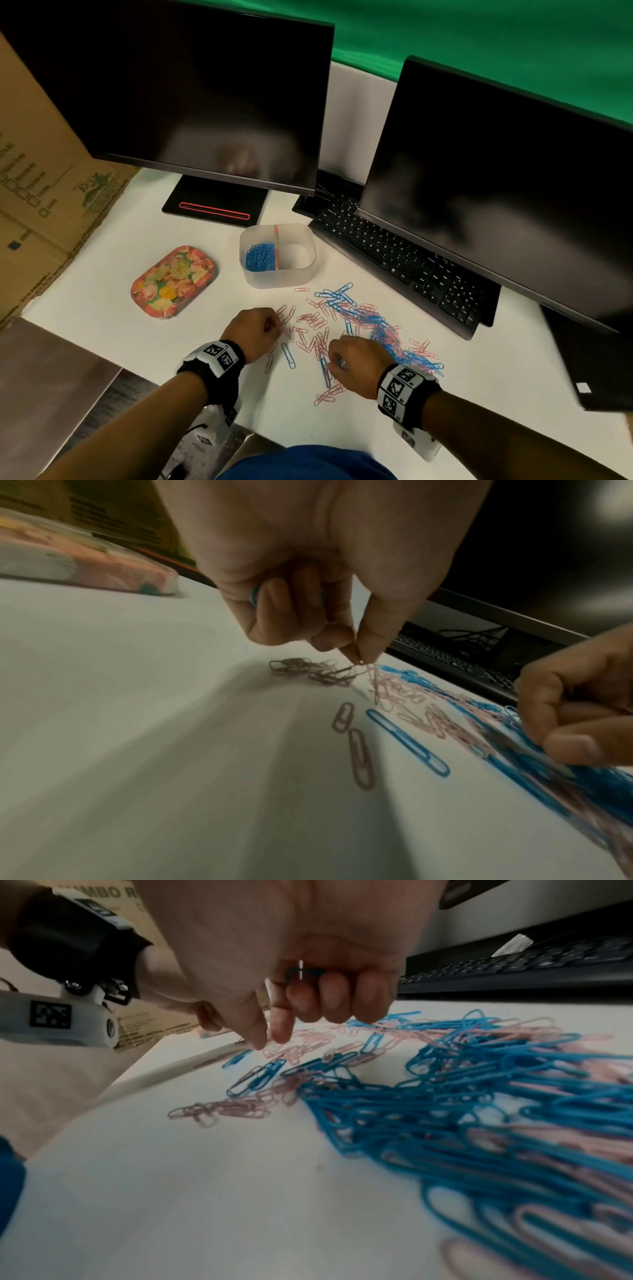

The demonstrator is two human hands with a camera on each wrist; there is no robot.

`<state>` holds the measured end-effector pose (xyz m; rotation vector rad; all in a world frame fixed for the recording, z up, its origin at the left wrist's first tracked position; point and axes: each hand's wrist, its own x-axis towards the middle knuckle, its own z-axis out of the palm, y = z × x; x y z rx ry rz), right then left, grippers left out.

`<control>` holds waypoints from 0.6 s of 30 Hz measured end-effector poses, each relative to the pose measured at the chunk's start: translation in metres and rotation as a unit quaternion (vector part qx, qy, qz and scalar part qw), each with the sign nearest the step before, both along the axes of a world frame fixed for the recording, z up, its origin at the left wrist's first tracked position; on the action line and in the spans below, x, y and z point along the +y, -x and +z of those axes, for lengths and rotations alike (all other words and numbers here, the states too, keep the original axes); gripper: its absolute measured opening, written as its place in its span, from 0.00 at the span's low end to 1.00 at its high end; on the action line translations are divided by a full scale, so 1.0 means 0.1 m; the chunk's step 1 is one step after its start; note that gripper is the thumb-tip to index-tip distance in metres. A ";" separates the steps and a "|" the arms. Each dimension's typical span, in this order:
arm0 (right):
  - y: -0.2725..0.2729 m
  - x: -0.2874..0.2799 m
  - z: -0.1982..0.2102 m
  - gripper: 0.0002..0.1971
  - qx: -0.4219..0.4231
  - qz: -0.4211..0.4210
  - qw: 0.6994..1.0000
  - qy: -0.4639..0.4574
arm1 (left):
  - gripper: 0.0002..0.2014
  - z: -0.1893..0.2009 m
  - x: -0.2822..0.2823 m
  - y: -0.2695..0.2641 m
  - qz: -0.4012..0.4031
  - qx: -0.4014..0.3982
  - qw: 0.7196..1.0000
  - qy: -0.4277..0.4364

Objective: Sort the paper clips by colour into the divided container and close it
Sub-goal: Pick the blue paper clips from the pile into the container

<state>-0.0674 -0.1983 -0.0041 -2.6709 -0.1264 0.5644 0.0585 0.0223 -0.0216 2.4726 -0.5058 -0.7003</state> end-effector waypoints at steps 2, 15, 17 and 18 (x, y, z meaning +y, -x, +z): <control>0.00 0.06 0.01 0.14 0.018 -0.018 0.999 0.028 | 0.04 -0.01 -0.01 0.00 0.015 -0.004 1.000 -0.007; -0.01 0.14 -0.12 0.09 0.082 -0.102 0.990 -0.050 | 0.09 0.01 -0.06 0.21 -0.231 -0.061 0.967 -0.088; -0.02 0.07 -0.13 0.08 0.083 -0.146 0.981 -0.101 | 0.08 0.00 -0.07 0.21 -0.237 -0.063 0.965 -0.096; -0.03 0.03 -0.13 0.07 0.078 -0.172 0.975 -0.115 | 0.07 -0.01 -0.07 0.20 -0.241 -0.065 0.963 -0.101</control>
